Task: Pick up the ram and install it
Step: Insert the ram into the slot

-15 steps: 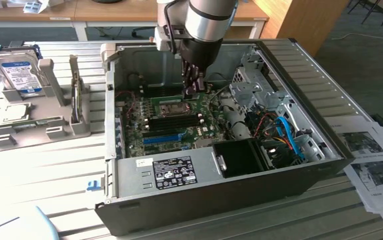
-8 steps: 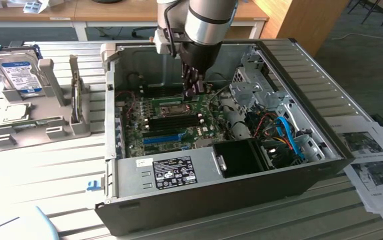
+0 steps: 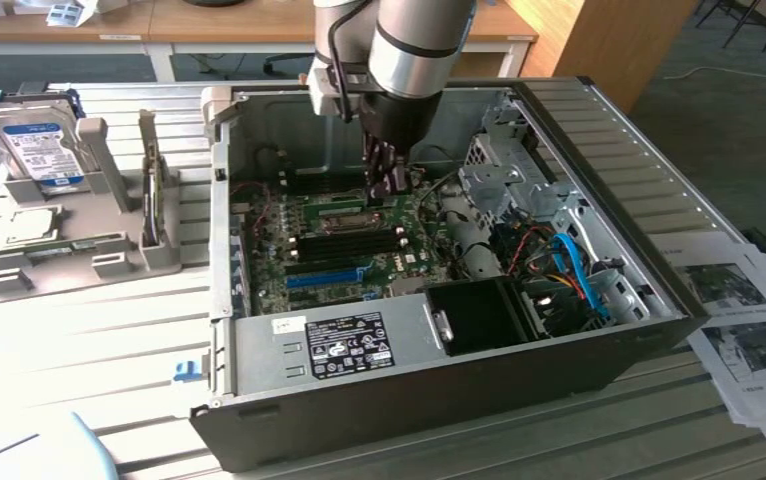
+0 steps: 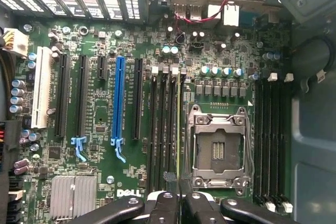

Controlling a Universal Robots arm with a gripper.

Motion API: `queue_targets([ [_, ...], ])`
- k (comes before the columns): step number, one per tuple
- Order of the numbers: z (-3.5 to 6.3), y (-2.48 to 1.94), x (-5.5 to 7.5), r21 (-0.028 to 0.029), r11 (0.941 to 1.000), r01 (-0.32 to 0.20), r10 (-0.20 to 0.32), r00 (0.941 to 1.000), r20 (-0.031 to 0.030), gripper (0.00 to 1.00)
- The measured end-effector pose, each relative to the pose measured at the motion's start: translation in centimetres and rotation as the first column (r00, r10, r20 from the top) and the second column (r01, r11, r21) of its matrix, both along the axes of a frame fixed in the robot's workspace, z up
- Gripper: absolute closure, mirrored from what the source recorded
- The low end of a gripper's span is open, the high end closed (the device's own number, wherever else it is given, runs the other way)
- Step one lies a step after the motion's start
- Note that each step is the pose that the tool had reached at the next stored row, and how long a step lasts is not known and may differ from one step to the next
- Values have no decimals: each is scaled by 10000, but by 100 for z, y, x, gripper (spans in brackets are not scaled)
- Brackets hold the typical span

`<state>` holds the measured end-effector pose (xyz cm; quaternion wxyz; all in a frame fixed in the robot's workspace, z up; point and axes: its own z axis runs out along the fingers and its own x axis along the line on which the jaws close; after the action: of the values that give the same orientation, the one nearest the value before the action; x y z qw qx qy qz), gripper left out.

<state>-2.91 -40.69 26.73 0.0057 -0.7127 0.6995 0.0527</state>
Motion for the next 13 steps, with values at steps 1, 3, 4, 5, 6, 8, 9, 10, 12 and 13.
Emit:
queue_targets([
  [1,-7,0,0,1,10000,0,0,10000,0,89],
  [3,-8,0,0,-1,10000,0,0,10000,0,89],
  [4,-8,0,0,-1,10000,0,0,10000,-1,89],
  [5,-8,0,0,-1,10000,0,0,10000,-1,89],
  [6,-9,-3,0,2,10000,0,0,10000,0,89],
  [8,-9,-19,1,2,10000,-2,2,10000,1,89],
  [9,-8,-31,0,0,10000,0,0,10000,0,89],
  [10,-9,-43,0,1,10000,0,0,10000,0,89],
  [12,-8,-70,0,0,10000,0,0,10000,0,89],
  [13,-8,-83,0,0,10000,0,0,10000,0,89],
])
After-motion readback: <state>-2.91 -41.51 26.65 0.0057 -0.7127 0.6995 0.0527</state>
